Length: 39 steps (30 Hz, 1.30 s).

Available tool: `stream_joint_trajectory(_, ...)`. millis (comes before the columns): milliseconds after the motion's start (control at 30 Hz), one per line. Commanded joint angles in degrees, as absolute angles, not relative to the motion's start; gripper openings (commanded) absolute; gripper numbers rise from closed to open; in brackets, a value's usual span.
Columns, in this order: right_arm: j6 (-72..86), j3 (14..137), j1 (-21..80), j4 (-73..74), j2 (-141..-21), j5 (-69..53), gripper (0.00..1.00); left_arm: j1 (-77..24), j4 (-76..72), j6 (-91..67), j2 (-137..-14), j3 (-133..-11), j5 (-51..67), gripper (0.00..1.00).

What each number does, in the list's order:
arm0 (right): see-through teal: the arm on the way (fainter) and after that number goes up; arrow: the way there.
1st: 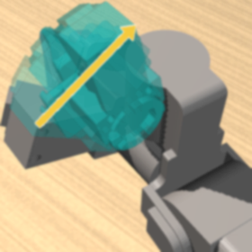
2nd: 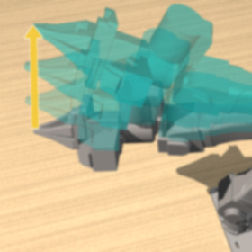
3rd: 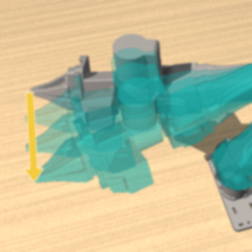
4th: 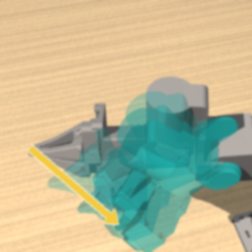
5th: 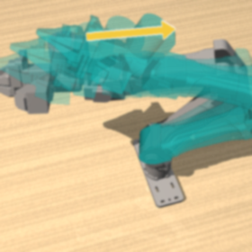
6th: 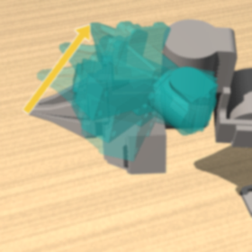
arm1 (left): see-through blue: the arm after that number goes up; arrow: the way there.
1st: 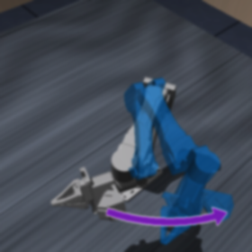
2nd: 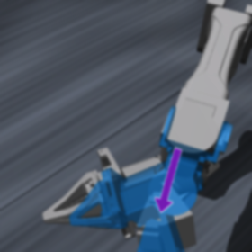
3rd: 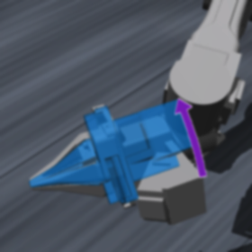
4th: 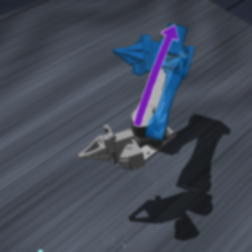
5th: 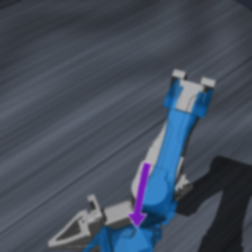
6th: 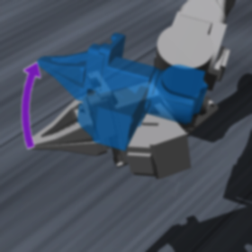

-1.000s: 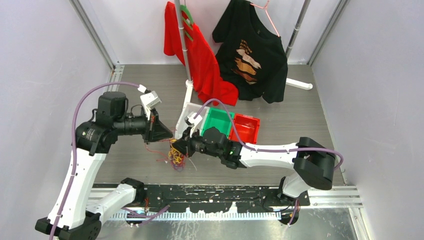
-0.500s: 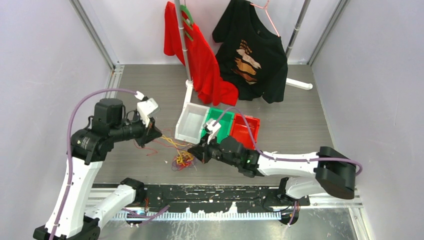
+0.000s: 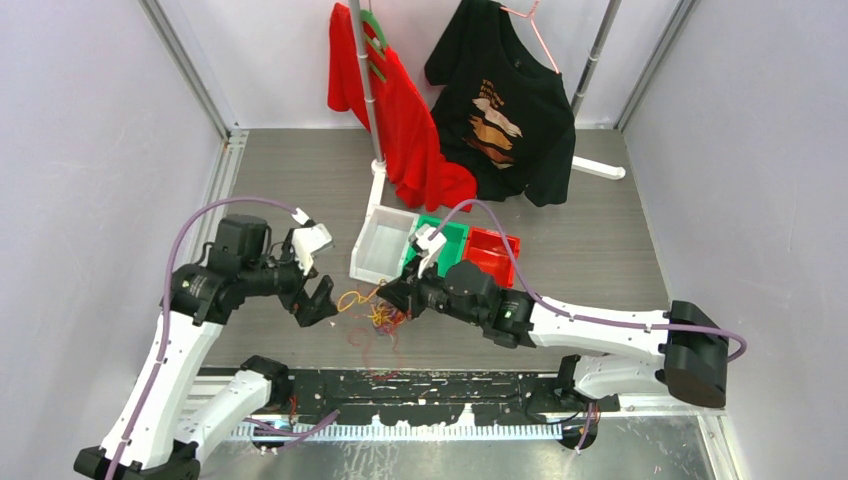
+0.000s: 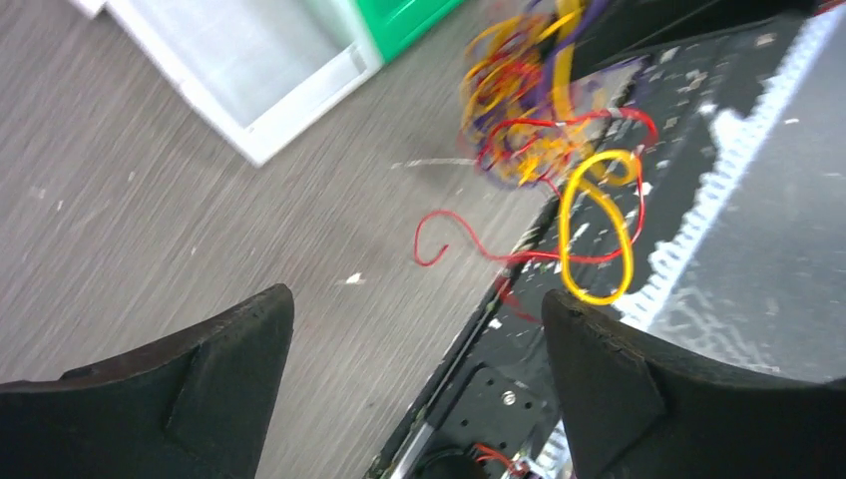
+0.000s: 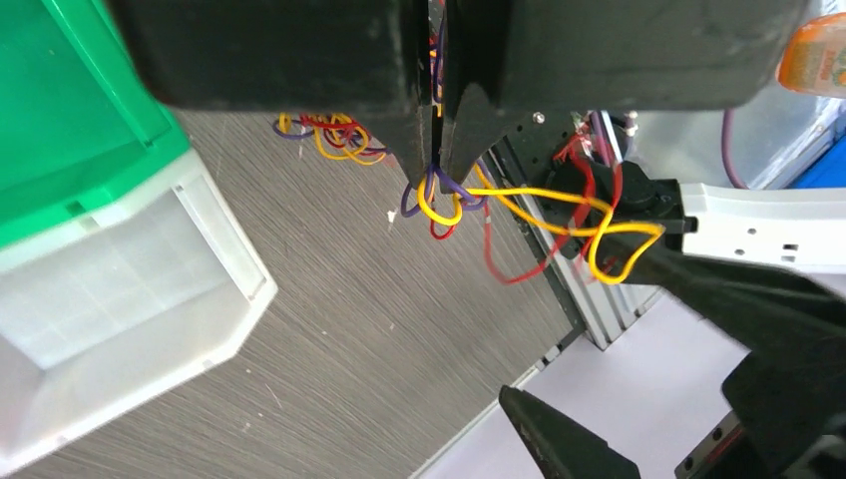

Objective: Untangle the cables
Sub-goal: Untie the cable.

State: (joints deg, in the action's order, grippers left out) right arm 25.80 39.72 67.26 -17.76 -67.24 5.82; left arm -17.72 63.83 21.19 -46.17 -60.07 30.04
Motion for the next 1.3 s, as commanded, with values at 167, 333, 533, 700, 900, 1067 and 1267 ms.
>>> stream_joint_trajectory(167,24.13,49.95,67.07,-16.64,-72.59,1.21,0.01,-17.58,66.66,23.70,-47.55,-69.02,45.55,0.93)
stream_joint_trajectory(333,23.20,55.08,67.06,-14.49,-75.14,0.39,0.01,-17.63,63.71,20.63,-49.18,-68.03,47.75,0.90)
stream_joint_trajectory(533,21.78,59.13,67.11,-12.18,-75.86,-0.92,0.01,-17.66,60.78,19.46,-49.67,-68.02,44.62,0.81)
stream_joint_trajectory(700,21.18,58.98,67.06,-11.08,-75.40,-1.08,0.01,-17.65,59.86,20.32,-49.96,-68.41,38.76,0.37)
stream_joint_trajectory(900,21.65,56.16,66.89,-10.95,-73.68,0.27,0.09,-17.63,60.05,22.78,-48.32,-68.73,35.47,0.07)
stream_joint_trajectory(1067,21.97,53.80,66.51,-11.22,-72.33,1.70,0.31,-17.60,61.43,23.32,-47.90,-70.95,35.30,0.00)
stream_joint_trajectory(1267,22.64,53.04,66.44,-12.47,-72.29,1.62,0.39,-17.65,62.73,21.63,-47.82,-72.85,39.01,0.00)
